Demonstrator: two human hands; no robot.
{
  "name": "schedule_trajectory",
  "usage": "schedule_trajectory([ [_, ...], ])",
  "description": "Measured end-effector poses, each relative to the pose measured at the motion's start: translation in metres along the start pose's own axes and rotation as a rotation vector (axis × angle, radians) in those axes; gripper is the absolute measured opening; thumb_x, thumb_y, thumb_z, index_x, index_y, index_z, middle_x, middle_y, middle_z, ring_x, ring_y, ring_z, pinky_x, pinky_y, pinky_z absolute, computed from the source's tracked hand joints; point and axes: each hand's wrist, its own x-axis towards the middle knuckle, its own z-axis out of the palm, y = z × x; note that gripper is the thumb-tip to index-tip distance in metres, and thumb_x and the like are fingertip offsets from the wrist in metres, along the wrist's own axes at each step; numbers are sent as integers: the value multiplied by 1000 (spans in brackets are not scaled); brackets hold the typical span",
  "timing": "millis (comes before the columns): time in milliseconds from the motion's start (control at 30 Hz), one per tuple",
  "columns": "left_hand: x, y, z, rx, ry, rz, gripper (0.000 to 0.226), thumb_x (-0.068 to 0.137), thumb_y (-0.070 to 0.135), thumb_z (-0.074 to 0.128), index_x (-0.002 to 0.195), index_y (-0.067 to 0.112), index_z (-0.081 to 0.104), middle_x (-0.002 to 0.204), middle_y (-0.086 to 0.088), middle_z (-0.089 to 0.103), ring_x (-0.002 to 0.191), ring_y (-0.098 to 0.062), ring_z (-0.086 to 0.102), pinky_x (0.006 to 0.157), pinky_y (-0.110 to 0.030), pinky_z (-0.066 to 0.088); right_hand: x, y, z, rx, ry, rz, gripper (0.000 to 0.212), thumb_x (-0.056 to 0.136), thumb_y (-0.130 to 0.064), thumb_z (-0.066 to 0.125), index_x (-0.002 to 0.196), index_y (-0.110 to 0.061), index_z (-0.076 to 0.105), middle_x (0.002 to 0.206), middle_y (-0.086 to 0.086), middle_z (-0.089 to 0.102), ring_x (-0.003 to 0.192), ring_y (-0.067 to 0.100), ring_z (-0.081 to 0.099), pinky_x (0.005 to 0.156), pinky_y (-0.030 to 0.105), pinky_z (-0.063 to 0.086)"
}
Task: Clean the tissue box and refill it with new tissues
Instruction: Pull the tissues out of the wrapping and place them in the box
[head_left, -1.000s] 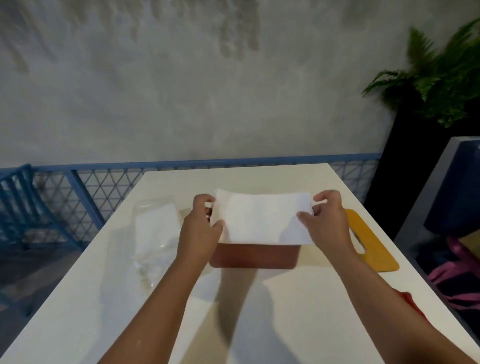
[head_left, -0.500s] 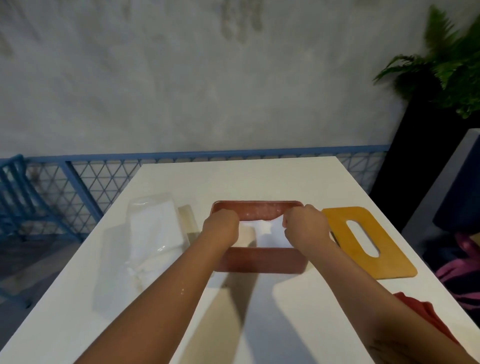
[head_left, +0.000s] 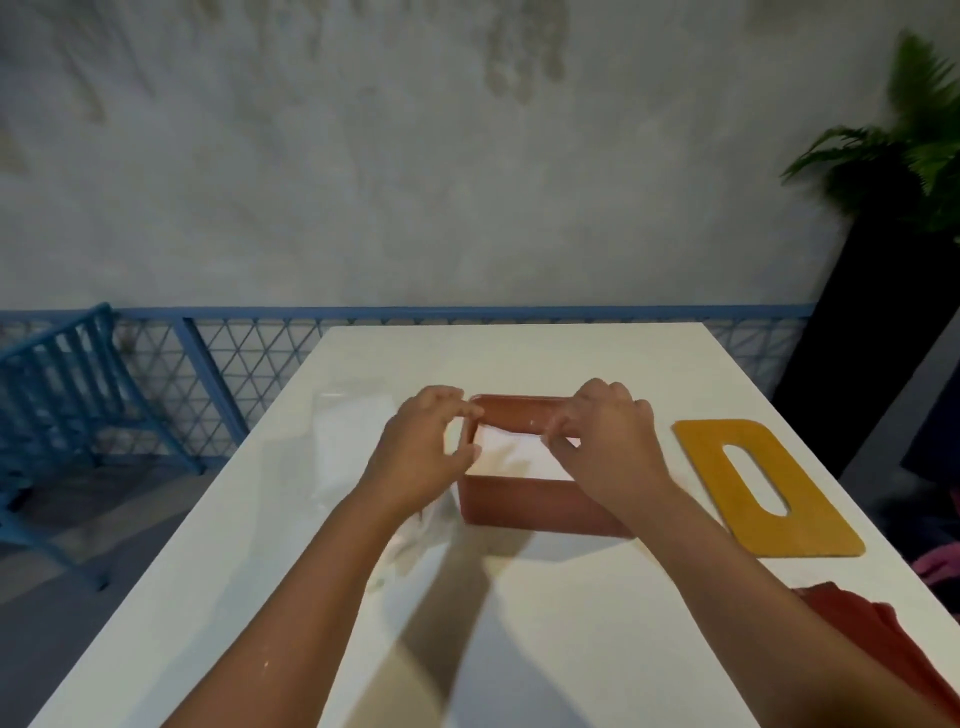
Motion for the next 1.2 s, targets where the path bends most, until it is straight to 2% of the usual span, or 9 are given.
schedule_trajectory([
  [133,-61,-52,-7,-84,265,-76,64,57,37,83,113,40,53,124,19,41,115,-1,35,102,-28,31,-32,-34,27,153,24,-132,13,67,-15,75,69,-26,69,88,-5,59,88,23,55,75,32,29],
  [267,-96,-96,7,12,264,-204,86,49,46,86,125,32,48,130,17,36,123,-6,31,104,-28,23,-59,-63,64,121,6,-239,14,57,-22,78,65,-31,70,97,-2,63,93,20,54,71,34,40],
  [433,-98,-118,19,61,320,-262,59,67,23,77,122,23,54,137,3,42,126,-20,38,102,-29,25,-70,-90,91,-42,-149,-281,24,55,-27,83,70,-43,73,122,0,62,113,25,53,81,41,47],
  [567,-87,-121,15,-34,418,-256,20,81,17,67,100,21,65,129,1,48,118,-18,44,97,-26,26,-60,-104,104,-67,-77,-319,21,69,-24,64,78,-40,74,128,5,58,118,27,42,84,37,33],
  [633,-79,-122,9,-126,440,-266,6,86,19,62,91,21,65,124,1,50,115,-15,47,97,-30,34,-52,-111,110,-70,-69,-333,32,65,-18,70,91,-37,72,129,9,58,117,27,42,84,41,40],
  [700,-71,-122,2,-245,456,-277,6,89,17,58,87,20,62,118,2,51,110,-12,50,90,-25,39,-42,-118,115,-73,-49,-354,38,65,-14,71,99,-33,70,127,11,59,115,29,47,81,41,44],
  [900,-60,-120,-4,-426,494,-289,13,91,6,51,83,16,55,110,0,52,89,-2,52,71,-6,39,-22,-135,120,-40,-31,-437,7,61,-27,71,68,-27,73,118,4,63,117,25,48,78,36,43],
  [1100,-61,-126,1,-466,527,-270,14,91,6,51,84,18,54,106,2,53,88,4,52,68,0,39,-21,-133,129,-20,-73,-416,27,69,-41,57,80,-25,75,108,0,66,98,22,63,77,32,47],
  [1200,-63,-127,4,-457,532,-231,15,91,8,52,84,21,54,104,6,53,91,5,52,70,-1,40,-17,-134,130,-24,-84,-348,30,76,-31,46,71,-20,74,111,3,65,97,24,64,72,35,50],
])
